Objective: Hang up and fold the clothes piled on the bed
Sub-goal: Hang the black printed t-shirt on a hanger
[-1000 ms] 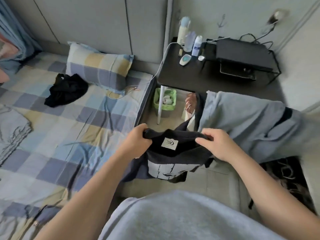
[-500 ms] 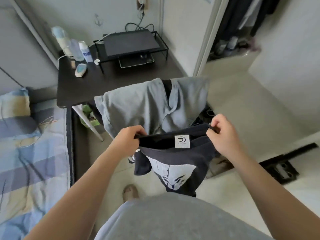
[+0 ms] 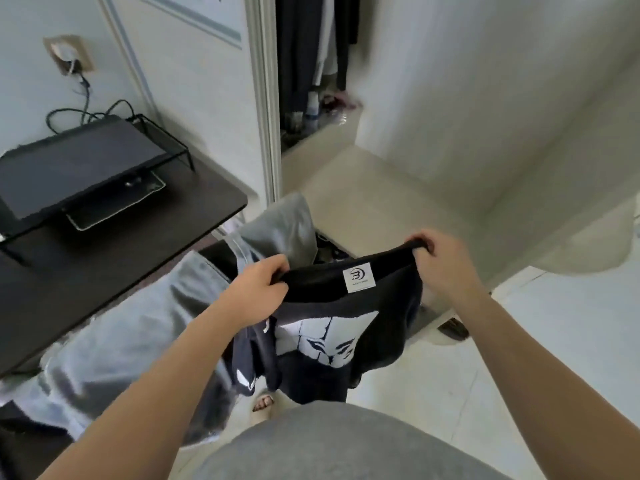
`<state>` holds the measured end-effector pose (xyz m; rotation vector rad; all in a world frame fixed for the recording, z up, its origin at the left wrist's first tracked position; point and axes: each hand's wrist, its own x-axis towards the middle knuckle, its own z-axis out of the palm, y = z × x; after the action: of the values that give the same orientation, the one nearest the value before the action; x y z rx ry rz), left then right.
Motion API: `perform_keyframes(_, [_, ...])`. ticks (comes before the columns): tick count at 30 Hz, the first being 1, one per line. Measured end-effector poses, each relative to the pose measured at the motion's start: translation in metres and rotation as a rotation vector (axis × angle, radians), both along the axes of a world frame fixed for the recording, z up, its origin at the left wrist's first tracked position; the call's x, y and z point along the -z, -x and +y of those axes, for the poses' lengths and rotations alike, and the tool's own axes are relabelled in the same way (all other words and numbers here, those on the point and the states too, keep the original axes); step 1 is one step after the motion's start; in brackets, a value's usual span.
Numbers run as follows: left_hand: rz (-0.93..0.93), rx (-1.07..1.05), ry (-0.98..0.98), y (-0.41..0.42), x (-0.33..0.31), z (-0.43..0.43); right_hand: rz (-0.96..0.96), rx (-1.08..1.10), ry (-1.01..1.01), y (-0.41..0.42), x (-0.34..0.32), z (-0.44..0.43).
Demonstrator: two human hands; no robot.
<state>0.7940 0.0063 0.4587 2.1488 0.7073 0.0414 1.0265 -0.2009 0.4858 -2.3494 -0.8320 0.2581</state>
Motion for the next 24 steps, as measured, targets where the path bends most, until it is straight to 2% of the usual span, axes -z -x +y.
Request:
perform_keyframes(7, [-0.149,0.113,-0.138,-0.075,-0.04,0.058,0.018,0.21,-0.201,-0.025,-0.059,0.033])
perform_keyframes(10, [-0.266,0.131,-0.115,-0.109,-0.068,0.084,0.001,0.22,-0.26,-0.042,-0.1,0.043])
perform_keyframes(15, [-0.471,0.159,-0.064,-0.169,-0.144,0.109,-0.135,0.207,-0.319,-0.069,-0.188,0.058])
perform_keyframes(20, [-0.633,0.193,-0.018,-0.229,-0.234,0.129,-0.357,0.209,-0.233,-0.102,-0.279,0.071])
perform_keyframes(24, [-0.772,0.204,-0.003,-0.268,-0.31,0.139,-0.622,0.186,-0.03,-0.129,-0.36,0.082])
